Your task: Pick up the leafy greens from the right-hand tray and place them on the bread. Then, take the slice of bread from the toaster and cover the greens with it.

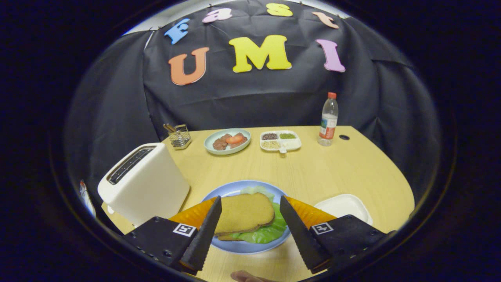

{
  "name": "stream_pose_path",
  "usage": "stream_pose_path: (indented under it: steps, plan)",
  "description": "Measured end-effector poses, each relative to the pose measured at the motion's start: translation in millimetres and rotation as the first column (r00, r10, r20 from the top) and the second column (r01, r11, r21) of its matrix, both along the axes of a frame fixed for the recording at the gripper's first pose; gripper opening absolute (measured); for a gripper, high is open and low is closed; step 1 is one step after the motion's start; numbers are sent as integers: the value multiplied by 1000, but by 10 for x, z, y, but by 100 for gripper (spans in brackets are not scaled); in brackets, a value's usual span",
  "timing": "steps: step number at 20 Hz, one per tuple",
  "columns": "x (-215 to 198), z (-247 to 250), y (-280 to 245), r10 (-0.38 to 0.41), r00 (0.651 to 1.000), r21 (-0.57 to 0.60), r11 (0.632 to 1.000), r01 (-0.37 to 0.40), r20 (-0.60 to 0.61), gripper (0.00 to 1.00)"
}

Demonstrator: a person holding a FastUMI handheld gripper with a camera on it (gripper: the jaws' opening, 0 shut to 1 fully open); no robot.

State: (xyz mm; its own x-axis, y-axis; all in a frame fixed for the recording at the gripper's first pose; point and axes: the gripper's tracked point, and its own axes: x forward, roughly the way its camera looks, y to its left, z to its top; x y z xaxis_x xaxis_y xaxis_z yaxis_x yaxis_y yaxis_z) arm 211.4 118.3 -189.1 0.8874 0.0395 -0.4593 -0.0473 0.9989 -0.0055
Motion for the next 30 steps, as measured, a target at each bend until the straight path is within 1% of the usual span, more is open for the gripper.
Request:
stream_pose_path:
  steps: [1,4,6,9,11,12,15,17,18,19,23,27,28,30]
  plan:
    - [-119,103,29,-13,999,-13,1000,13,30,93]
    - [-491,402,109,-36,993,-58,997,43,111,95]
    - [-745,612,136,-44,983,-80,995,59,179,95]
    - [-1144,829,230,-8,966,-99,995,35,258,94]
    - [-1394,969,161,-19,953,-109,993,54,302,95]
    - [-1513,1071,136,-24,943,-110,992,64,333,96]
    - [-1845,1331,129,-7,907,-123,990,65,421,96]
    - [-2033,1393,125,16,895,-143,988,54,445,96]
    - [-2112,1402,157,38,893,-155,987,36,448,96]
    - [-2193,1409,153,41,891,-153,988,32,452,96]
    - [-2358,1441,108,33,883,-130,991,32,469,96]
    - [-2414,1486,-26,-12,859,-104,992,75,511,96]
    - [-2405,1443,-49,-21,860,-92,993,79,510,96]
    - [-2379,1340,-96,-42,872,-62,995,82,488,96]
